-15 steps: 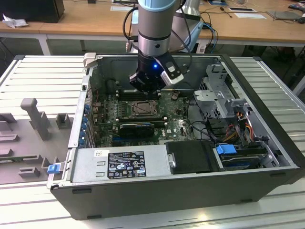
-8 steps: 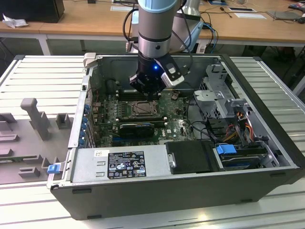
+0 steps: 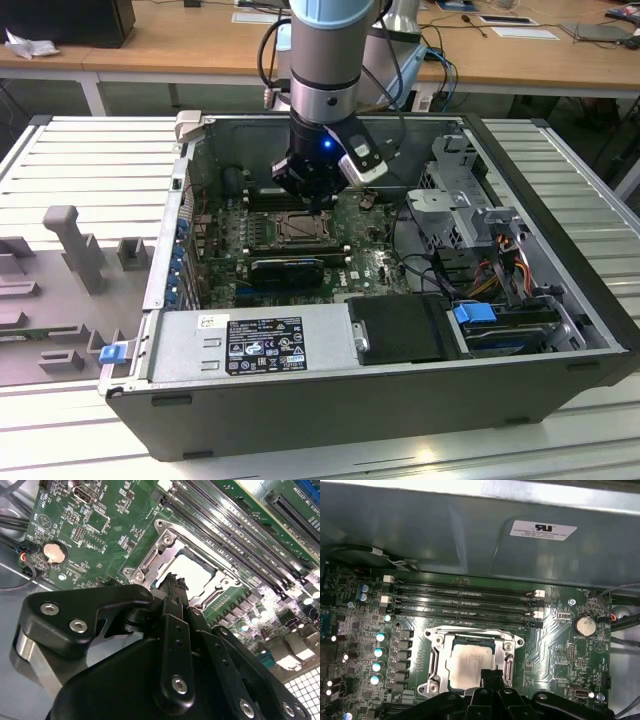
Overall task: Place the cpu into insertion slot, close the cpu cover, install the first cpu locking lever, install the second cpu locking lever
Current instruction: 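Install the second cpu locking lever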
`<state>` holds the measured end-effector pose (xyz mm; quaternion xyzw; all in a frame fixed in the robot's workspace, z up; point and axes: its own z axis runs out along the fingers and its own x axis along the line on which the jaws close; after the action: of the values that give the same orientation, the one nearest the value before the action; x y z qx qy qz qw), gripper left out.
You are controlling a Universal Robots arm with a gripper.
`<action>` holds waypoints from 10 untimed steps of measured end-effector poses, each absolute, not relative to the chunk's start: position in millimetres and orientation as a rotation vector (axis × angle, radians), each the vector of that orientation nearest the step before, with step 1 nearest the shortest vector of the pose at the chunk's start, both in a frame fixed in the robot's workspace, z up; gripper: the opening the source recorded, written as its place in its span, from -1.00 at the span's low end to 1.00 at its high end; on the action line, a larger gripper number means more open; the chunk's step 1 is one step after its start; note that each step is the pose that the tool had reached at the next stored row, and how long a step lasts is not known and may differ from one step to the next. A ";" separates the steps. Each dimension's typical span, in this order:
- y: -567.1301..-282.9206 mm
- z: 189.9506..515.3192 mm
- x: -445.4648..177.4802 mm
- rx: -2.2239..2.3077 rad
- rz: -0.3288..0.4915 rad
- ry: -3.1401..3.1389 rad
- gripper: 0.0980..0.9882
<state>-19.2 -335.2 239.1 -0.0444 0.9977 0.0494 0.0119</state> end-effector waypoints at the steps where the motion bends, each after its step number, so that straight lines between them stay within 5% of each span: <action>1: -335.3 240.2 -19.1 -0.139 0.154 3.111 -0.98; 10: -338.1 248.8 -19.0 -0.139 0.154 3.111 -0.98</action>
<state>-19.0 -338.1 248.8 -0.0445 0.9977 0.0495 0.0120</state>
